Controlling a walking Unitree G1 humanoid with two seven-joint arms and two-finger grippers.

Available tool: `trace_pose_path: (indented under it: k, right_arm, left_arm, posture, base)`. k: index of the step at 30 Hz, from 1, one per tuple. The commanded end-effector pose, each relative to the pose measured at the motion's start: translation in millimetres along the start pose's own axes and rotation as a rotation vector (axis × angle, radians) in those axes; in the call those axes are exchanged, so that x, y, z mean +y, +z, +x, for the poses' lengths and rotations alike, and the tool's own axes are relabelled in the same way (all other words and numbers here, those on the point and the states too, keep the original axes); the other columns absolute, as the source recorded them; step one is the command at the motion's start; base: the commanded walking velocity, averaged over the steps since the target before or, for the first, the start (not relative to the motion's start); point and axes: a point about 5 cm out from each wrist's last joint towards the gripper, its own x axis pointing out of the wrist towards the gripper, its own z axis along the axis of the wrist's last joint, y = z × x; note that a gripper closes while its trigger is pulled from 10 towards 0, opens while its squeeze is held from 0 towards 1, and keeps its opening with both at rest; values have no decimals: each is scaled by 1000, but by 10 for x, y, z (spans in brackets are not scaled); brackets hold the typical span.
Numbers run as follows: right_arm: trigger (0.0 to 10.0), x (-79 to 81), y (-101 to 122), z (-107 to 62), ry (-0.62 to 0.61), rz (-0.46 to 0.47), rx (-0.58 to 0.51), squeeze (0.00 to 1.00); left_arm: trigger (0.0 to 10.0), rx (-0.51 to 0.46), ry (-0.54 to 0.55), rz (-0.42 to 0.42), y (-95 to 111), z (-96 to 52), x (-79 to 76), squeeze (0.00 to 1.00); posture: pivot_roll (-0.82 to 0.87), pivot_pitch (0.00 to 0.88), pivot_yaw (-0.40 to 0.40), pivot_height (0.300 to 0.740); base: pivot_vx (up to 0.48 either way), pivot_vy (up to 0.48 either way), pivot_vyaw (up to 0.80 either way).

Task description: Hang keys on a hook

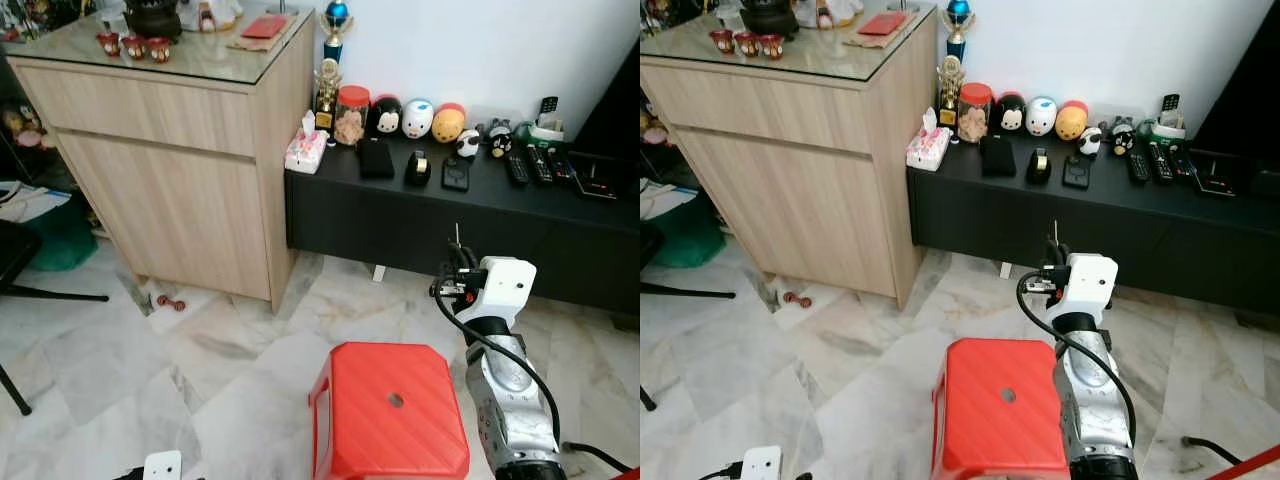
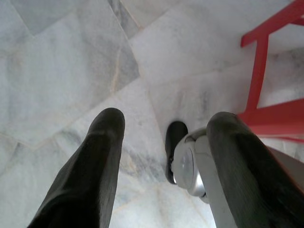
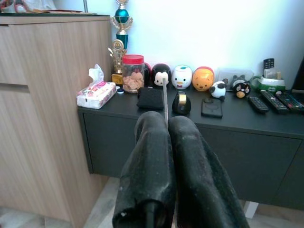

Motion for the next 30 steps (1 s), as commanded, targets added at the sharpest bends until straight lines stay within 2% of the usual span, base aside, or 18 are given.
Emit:
trace_pose_path:
  k: [1,23,30]
  right_arm:
    - [10000,-15,14,13,-3,-7,-9,0]
    - [10000,-36,15,31,-30,-21,-13,0]
    - [10000,-60,26,40,-43,-26,-14,0]
  left_arm:
    - [10000,26,16,-18,-68,-21,16,0]
    - [10000,57,-1,-15,-70,-2,-19,0]
    - [10000,53,2,4,-60,2,-30,0]
  posture:
    - [-8,0,-75,740]
    - [-17,0,-67,740]
    - [-20,0,-70,740]
  base:
    - [-300,0,0]
    - [-319,0,0]
    - [0,0,0]
